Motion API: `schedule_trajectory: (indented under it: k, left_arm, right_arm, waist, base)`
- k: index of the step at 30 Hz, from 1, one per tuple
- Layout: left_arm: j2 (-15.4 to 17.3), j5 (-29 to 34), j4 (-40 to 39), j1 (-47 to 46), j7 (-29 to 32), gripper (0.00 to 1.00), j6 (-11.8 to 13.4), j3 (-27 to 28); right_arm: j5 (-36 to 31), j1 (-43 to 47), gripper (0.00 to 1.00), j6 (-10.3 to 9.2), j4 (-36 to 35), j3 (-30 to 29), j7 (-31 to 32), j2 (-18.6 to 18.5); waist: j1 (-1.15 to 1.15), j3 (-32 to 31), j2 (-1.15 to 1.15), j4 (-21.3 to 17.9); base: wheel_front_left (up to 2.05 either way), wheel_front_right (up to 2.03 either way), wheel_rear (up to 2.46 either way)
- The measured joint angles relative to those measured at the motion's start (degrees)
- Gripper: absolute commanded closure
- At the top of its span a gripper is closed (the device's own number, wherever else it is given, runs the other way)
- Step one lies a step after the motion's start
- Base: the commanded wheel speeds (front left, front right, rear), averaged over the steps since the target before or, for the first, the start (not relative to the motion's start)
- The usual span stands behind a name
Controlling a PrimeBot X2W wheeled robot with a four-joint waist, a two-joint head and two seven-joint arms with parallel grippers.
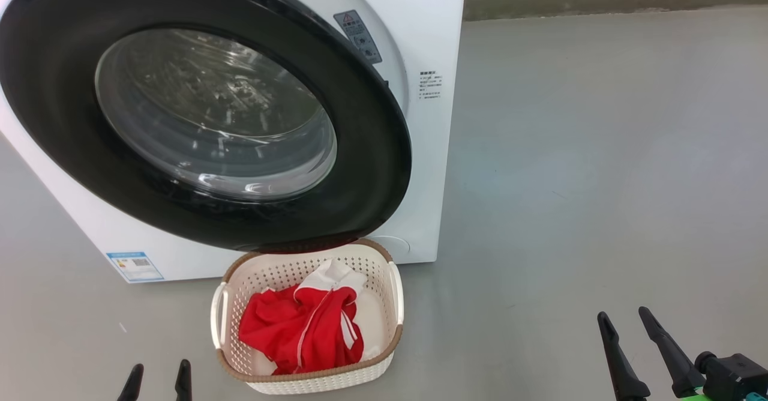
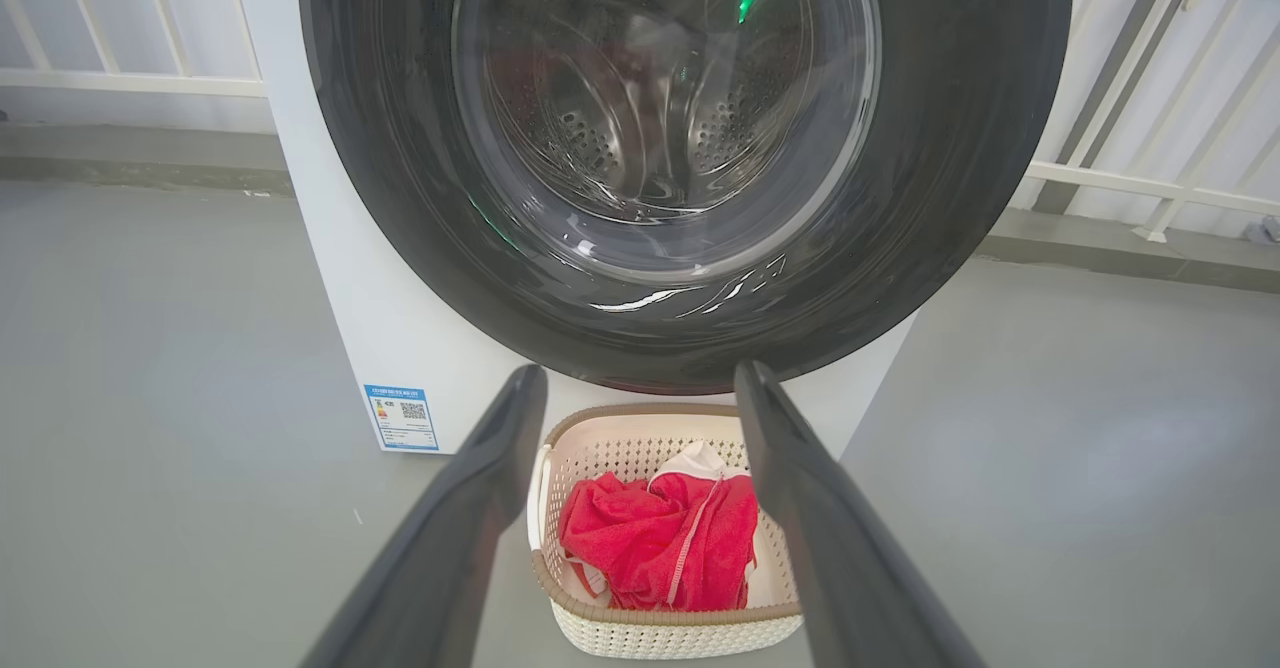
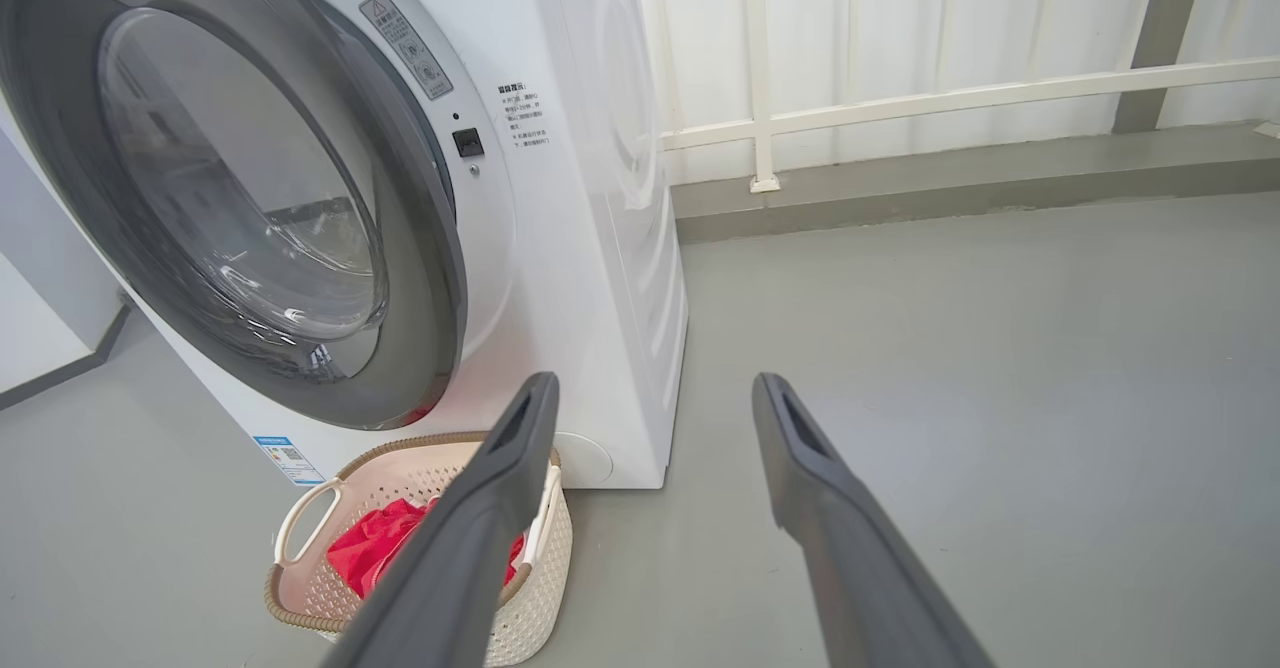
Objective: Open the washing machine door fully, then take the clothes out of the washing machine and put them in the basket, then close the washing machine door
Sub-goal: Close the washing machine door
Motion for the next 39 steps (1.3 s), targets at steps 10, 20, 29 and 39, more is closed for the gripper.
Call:
schedule_trajectory:
  k: [10, 20, 29, 39]
  left_arm:
    - [-0.2, -0.02, -0.3, -0.11, 0.0, 0.0, 0.0, -0.56]
    - [-1.31, -0.11, -0.11, -1.95, 0.0, 0.0, 0.0, -2.23]
    - [-1.87, -0.64, -0.04, -5.63, 0.0, 0.0, 0.0, -3.9]
    - [-2.08, -3.49, -0.83, -9.6, 0.0, 0.0, -0.01, -6.5]
  right_arm:
    - [0.08, -0.21, 1.0, 0.0, -0.21, 0.19, 0.0, 0.22]
    - [0.65, -8.62, 1.0, 0.0, -0.2, 4.16, 0.0, 0.94]
    - [1.86, -18.98, 1.0, 0.0, 1.58, 6.64, 0.0, 0.75]
    - [2.09, -29.1, 1.0, 0.0, 5.2, 8.78, -0.01, -0.2]
  waist:
    - [0.0, 0.57, 0.0, 1.64]
    - [0.0, 1.93, 0.0, 5.07]
    - [0.0, 4.72, 0.0, 9.35]
    - [0.0, 10.31, 0.0, 13.93]
  base:
    - [0.0, 0.0, 0.0]
    - [0.0, 0.0, 0.0]
    - [0.0, 0.0, 0.0]
    - [0.0, 0.0, 0.0]
